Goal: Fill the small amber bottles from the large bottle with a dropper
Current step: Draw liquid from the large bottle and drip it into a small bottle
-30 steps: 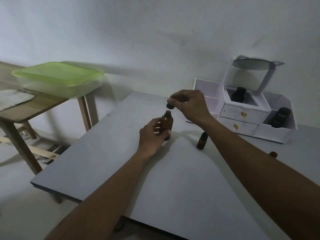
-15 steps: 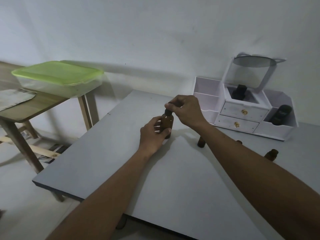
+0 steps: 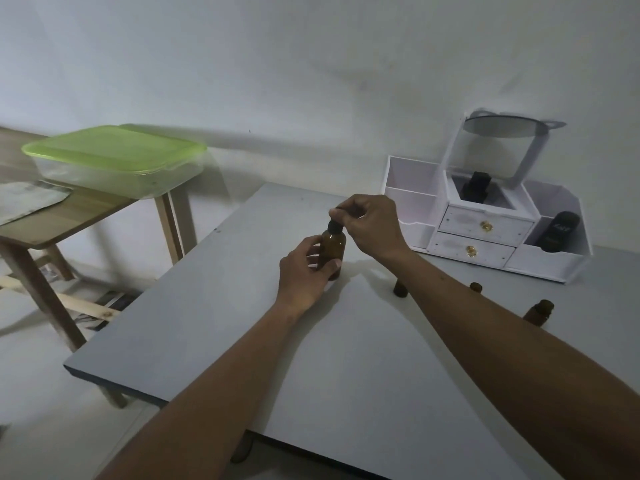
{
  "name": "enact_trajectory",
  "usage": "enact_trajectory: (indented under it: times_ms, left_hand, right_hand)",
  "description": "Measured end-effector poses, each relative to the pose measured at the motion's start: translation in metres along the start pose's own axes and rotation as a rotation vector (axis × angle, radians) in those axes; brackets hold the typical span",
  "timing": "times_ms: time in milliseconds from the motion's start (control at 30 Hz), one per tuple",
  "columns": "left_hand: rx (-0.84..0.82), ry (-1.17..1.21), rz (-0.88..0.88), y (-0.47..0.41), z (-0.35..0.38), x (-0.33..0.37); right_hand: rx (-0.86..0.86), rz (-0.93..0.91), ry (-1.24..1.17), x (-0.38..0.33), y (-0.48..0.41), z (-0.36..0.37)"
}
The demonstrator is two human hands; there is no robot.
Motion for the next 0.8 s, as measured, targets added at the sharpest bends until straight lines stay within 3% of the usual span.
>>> enact_trajectory:
  times_ms: [200, 500, 700, 800]
  left_hand:
    - [-0.001, -0.01, 0.002, 0.001, 0.0, 0.001]
    - [-0.004, -0.082, -0.031, 0.002, 0.004, 0.001]
    - [0.182, -0.01, -0.031, 0.026, 0.001, 0.004]
    - [0.151, -0.012, -0.045, 0.048, 0.009, 0.011]
  right_hand:
    - [-0.003, 0.004, -0.023, -0.006, 0.0, -0.005]
    - [0.181, -0.078, -0.028, -0.035, -0.02, -0.046]
    - [0.277, -0.035, -0.129, -0.046, -0.024, -0.092]
    - [0.306, -0.023, -0.126, -0.045, -0.017, -0.117]
Point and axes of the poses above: each hand's wrist, its own y-axis away from the middle knuckle, its own z-axis out of the palm, x = y × z, the point moved 3 cm from there along -y, towards the middle knuckle, and after that the axes turned 15 degrees about -z, right-handed, at the moved point
